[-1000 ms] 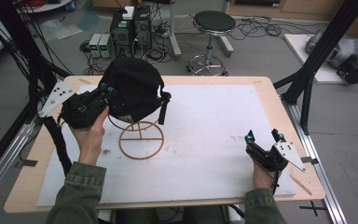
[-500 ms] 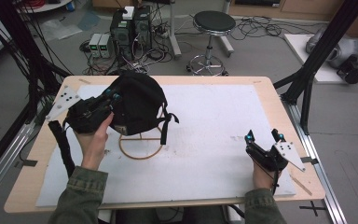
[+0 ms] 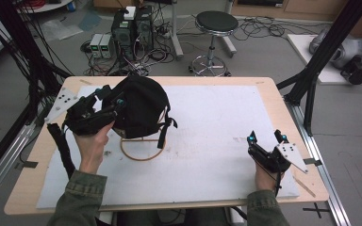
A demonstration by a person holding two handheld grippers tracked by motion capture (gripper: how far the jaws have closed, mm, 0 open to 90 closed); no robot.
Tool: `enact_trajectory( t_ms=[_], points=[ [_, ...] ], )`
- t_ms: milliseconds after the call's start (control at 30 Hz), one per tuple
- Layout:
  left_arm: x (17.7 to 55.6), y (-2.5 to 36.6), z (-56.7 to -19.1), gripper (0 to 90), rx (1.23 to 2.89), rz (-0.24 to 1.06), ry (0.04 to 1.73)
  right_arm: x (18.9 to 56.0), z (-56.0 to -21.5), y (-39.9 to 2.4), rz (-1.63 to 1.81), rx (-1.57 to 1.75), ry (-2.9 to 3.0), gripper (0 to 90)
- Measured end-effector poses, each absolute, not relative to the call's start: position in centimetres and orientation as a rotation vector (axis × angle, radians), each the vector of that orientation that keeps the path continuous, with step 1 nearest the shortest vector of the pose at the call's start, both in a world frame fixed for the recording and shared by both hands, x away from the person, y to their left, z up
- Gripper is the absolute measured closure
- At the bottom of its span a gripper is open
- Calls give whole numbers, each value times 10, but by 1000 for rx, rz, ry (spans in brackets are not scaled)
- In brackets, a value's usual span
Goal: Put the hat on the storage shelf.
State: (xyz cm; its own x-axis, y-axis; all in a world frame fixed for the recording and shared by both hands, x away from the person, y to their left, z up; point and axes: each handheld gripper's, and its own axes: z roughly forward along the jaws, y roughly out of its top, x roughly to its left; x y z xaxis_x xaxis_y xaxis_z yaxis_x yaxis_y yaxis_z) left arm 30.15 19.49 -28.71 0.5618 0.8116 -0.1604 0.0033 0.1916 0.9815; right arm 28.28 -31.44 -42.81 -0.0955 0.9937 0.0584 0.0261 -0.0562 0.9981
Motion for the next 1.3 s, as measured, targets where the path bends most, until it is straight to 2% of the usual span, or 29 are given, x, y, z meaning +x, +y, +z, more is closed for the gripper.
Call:
enact_trajectory(
  t_ms=[200, 633, 933, 1300],
  points=[
    [299, 198, -286, 202, 1261, 741, 821, 283, -428, -314, 1312, 1222, 1271, 118],
    [288, 221, -285, 173, 1209, 856, 867, 282, -427, -315, 1316, 1226, 1260, 118],
    [282, 255, -297, 173, 1170, 923, 950, 282, -427, -314, 1314, 1224, 1264, 118],
    [273, 276, -311, 162, 1191, 1021, 1019, 282, -427, -312, 1306, 1227, 1266, 118]
  ],
)
